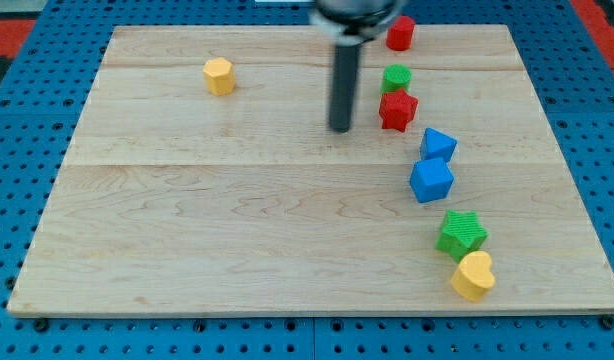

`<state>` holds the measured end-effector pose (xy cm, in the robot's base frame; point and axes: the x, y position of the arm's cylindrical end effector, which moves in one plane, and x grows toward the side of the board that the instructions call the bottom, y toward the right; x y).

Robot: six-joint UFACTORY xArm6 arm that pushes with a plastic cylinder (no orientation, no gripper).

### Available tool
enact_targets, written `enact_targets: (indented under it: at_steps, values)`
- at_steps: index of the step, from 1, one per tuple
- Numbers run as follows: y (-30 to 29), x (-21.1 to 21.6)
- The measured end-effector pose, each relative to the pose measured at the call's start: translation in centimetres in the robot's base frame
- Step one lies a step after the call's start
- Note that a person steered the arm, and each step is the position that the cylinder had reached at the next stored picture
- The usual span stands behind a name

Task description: Move the blue blocks towards the center left

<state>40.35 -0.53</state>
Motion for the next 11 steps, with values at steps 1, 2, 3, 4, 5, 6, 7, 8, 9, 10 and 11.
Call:
enact_targets:
  at_steps: [1, 2, 3, 4, 5, 6, 7, 8, 9, 10, 11]
  values:
    - [-2.0, 6.1]
    - [3.4, 8.7]
    - [7.9, 9.5]
    - [10.4, 9.2]
    - [18.3, 7.1]
    - [21.0, 6.5]
    - [20.2, 5.0]
    - [20.7, 4.7]
    - [23.3, 5.8]
    - [24.3, 1.0]
    - [20.2, 3.2]
